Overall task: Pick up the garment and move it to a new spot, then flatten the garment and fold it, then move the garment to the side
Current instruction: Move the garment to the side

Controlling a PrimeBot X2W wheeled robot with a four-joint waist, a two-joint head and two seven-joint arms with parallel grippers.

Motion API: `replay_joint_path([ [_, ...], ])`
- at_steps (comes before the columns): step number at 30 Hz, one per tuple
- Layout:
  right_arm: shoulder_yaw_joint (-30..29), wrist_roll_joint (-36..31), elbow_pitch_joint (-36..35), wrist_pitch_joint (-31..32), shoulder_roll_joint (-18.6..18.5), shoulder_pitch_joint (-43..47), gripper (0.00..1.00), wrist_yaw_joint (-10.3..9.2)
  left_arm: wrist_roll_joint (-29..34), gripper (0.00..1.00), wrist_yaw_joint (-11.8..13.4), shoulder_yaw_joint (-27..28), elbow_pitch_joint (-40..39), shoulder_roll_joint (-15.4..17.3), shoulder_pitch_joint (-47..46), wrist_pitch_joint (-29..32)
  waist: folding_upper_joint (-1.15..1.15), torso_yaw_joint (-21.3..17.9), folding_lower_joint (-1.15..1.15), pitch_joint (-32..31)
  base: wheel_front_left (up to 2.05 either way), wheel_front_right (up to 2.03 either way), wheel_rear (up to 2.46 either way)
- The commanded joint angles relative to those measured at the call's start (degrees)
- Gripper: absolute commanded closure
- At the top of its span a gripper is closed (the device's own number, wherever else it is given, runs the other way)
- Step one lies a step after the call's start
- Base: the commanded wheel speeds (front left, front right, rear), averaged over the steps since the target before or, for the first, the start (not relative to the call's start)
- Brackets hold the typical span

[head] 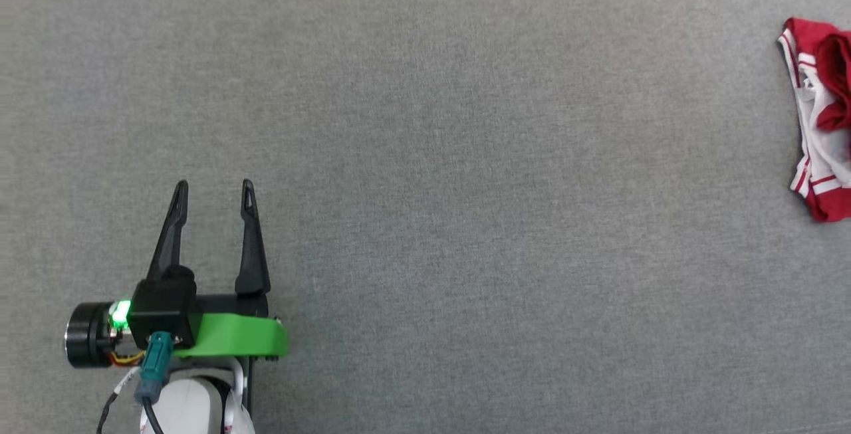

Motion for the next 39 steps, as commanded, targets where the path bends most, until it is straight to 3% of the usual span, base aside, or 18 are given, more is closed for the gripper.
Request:
replay_joint_path([
  [1,-0.7,-1.0,-1.7,-2.4,1.8,1.7,0.0,-0.04,-0.6,0.0,0.3,0.2,0.5,-0.3,1.3,-0.3,0.0,1.2,0.0,-6.5,0.0,0.0,0.0],
  [7,-5.0,-3.8,-10.1,-9.1,8.3,7.7,0.0,-0.04,-1.4,0.0,0.4,0.4,1.7,-0.9,4.3,-0.3,0.0,3.0,0.0,-11.3,0.0,0.0,0.0],
  [14,-7.8,-7.0,-20.9,-11.8,18.7,16.7,0.0,-0.04,-1.6,0.0,0.5,0.5,2.5,-1.3,5.9,-0.3,0.0,4.9,0.0,-14.8,0.0,0.0,0.0],
  [23,-5.5,-8.9,-25.2,-12.5,30.1,29.6,0.0,-0.04,-2.0,0.0,0.4,0.8,4.7,-1.6,7.5,-0.3,0.0,6.6,0.0,-18.8,0.0,0.0,0.0],
  [30,-4.1,-8.2,-25.6,-12.6,35.1,38.2,0.0,-0.04,-2.7,0.0,0.4,1.1,6.2,-1.9,9.3,-0.3,0.0,6.7,0.0,-21.2,0.0,0.0,0.0],
  [39,-5.4,-10.3,-27.9,-12.6,37.4,46.8,0.0,-0.04,-3.1,0.0,0.0,0.4,7.0,-2.3,12.0,-0.3,0.0,6.7,0.0,-23.3,0.0,0.0,0.0],
])
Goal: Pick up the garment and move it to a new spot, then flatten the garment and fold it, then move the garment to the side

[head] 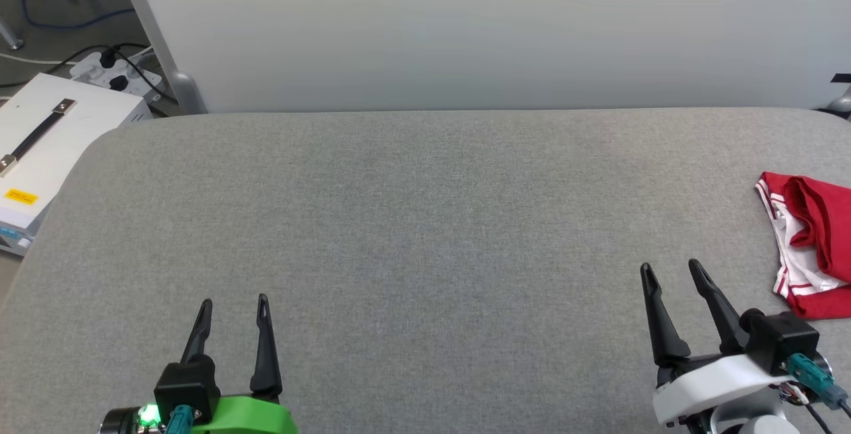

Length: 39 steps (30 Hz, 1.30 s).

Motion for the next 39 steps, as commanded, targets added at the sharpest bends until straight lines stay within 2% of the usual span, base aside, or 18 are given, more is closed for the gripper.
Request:
replay_joint_path([
  [1,-0.6,-0.8,-0.9,-0.5,0.3,1.3,0.0,-0.04,-0.1,0.0,-0.2,-0.1,0.1,-0.4,1.1,-0.3,0.0,0.0,0.0,-0.5,0.0,0.0,0.0],
  [14,-2.0,-3.1,-3.8,-0.5,1.3,5.7,0.0,-0.04,-0.8,0.0,-0.3,-0.9,-0.5,-0.6,2.5,-0.3,0.0,-0.2,0.0,-1.2,0.0,0.0,0.0],
  [15,-1.9,-2.8,-3.5,0.0,1.2,5.1,1.0,0.0,-0.4,1.0,-0.2,-0.9,-0.4,-0.5,1.7,0.0,0.0,-0.2,0.0,-1.3,0.0,0.0,0.0],
  [39,-2.3,-4.9,-4.2,2.5,1.6,4.3,1.0,-0.01,0.6,1.0,-0.6,-0.4,-0.8,-0.7,0.4,2.6,0.0,-0.2,0.0,-0.9,0.0,0.0,0.0],
])
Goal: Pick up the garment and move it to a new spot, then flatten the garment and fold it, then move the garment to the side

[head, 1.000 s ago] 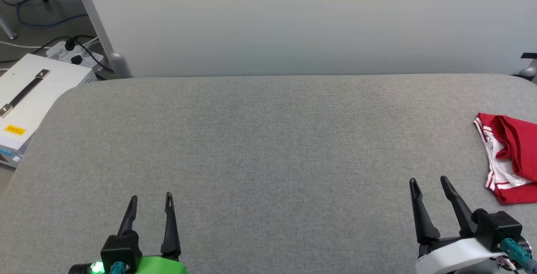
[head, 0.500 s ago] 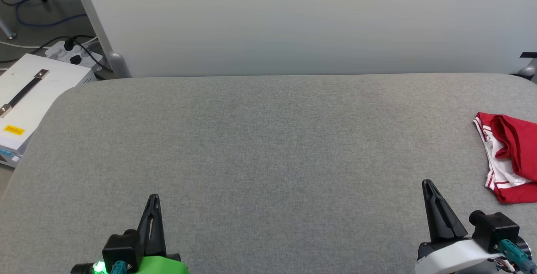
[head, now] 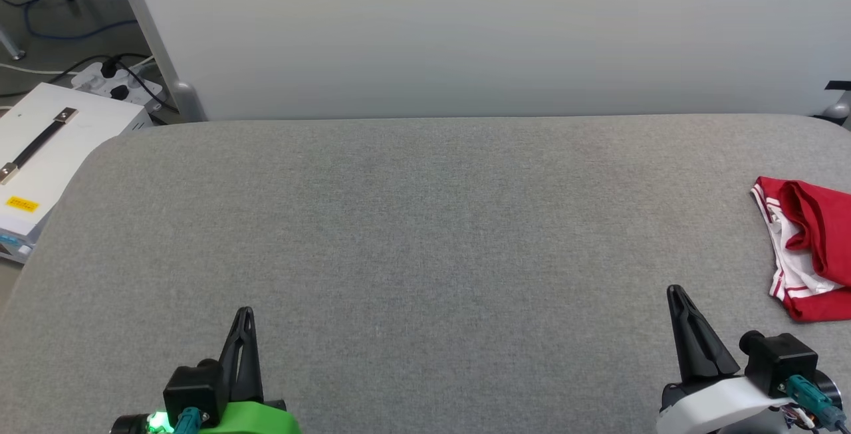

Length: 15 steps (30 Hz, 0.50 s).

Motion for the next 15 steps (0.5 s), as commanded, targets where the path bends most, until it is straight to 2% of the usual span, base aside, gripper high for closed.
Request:
replay_joint_path([
  [1,-0.2,-0.8,-0.5,0.5,0.2,-0.8,1.0,-0.01,0.6,1.0,-0.1,0.2,-0.3,-0.2,-1.0,0.3,0.0,0.0,0.0,0.0,0.0,0.0,0.0],
  [15,-0.5,-2.2,-1.0,2.1,0.4,-1.3,1.0,-0.01,1.2,1.0,-0.4,0.4,-0.6,-0.3,-1.8,1.9,0.0,0.0,0.0,0.2,0.0,0.0,0.0],
])
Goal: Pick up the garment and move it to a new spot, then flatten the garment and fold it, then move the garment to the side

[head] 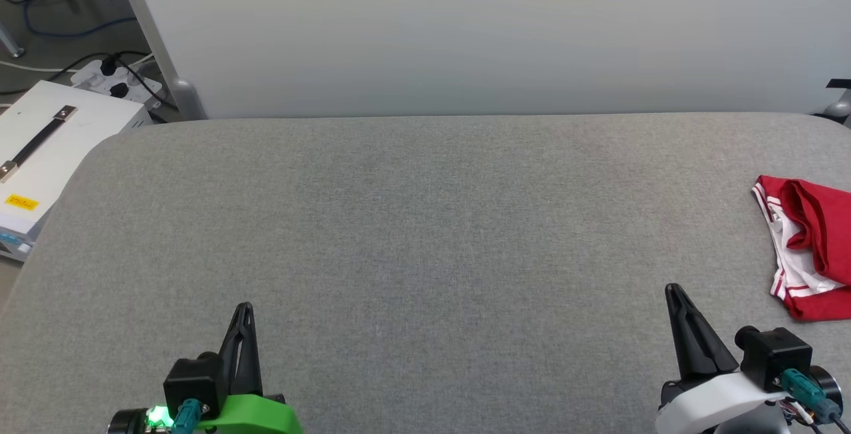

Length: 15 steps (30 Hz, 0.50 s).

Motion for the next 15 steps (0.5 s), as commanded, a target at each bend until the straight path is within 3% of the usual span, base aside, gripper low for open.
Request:
replay_joint_path([
  [1,-0.2,-0.6,-0.4,0.4,0.1,-1.0,1.0,-0.01,0.8,1.0,-0.4,0.1,-0.3,-0.2,-1.2,0.3,0.0,0.0,0.0,0.0,0.0,0.0,0.0],
  [15,-0.5,-1.9,-0.9,2.0,0.4,-1.5,1.0,-0.02,1.4,1.0,-0.7,0.4,-0.7,-0.4,-2.0,1.9,0.0,0.0,0.0,0.2,0.0,0.0,0.0],
])
